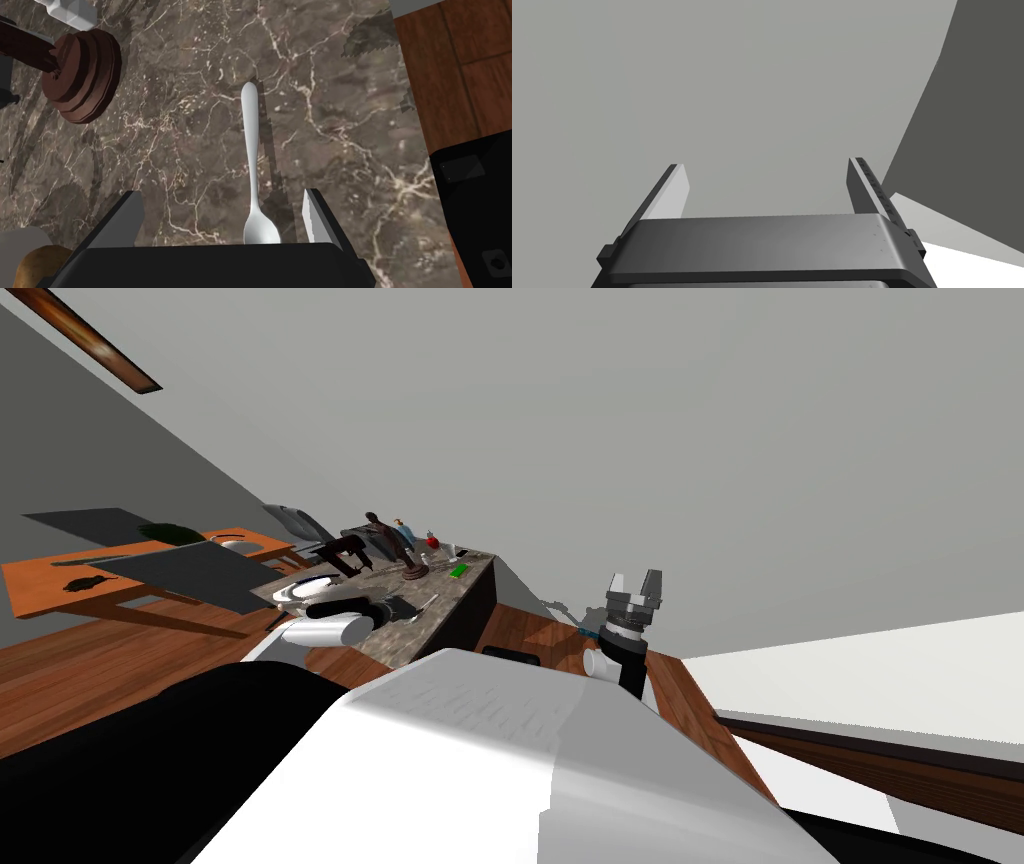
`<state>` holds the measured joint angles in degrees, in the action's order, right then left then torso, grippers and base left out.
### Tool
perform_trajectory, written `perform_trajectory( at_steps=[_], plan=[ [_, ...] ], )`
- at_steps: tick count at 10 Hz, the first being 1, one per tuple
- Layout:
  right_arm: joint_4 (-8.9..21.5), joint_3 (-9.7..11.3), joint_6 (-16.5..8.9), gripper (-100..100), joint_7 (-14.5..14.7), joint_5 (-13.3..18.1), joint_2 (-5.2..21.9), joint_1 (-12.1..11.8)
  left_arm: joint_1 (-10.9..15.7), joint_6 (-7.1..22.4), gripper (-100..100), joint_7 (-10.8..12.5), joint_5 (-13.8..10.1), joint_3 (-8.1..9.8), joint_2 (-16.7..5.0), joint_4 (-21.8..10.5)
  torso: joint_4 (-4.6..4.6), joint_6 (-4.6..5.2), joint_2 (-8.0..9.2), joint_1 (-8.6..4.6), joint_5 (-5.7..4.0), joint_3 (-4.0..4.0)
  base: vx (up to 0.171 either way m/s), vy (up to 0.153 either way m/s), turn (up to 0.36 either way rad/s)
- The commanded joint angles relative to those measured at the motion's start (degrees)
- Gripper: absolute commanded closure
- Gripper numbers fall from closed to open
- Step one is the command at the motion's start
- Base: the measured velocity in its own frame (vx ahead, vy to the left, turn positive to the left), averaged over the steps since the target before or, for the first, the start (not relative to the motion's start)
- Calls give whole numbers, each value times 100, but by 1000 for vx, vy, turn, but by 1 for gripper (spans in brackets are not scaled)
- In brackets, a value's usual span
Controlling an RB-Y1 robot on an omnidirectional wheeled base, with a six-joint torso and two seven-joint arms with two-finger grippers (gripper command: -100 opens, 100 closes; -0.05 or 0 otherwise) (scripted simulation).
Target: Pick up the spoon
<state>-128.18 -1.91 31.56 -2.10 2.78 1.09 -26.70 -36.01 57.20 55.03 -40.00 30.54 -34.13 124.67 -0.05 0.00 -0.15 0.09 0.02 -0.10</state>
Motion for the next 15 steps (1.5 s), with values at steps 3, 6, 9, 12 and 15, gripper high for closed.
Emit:
perform_trajectory(
  at_steps=[3,6,9,12,15],
  plan=[
    [0,0,0,0,0,0,0,0,-101,578,-100,51,-259,112,33,6,0,0,-4,5,1,-2,65,35,-30],
    [0,0,0,0,0,0,0,0,-141,962,-100,71,-370,155,56,10,-3,1,-16,6,2,-9,81,32,-25],
    [0,0,0,0,0,0,0,0,-217,1415,-100,99,-575,229,108,21,-2,0,-11,9,2,-6,77,44,-29],
    [0,0,0,0,0,0,0,0,-252,1755,-100,108,-667,261,134,28,-2,1,-10,4,1,-6,65,29,-23],
    [0,0,0,0,0,0,0,0,-316,2191,-100,121,-827,314,174,44,-1,0,-6,6,2,-4,64,38,-26]
  ],
)
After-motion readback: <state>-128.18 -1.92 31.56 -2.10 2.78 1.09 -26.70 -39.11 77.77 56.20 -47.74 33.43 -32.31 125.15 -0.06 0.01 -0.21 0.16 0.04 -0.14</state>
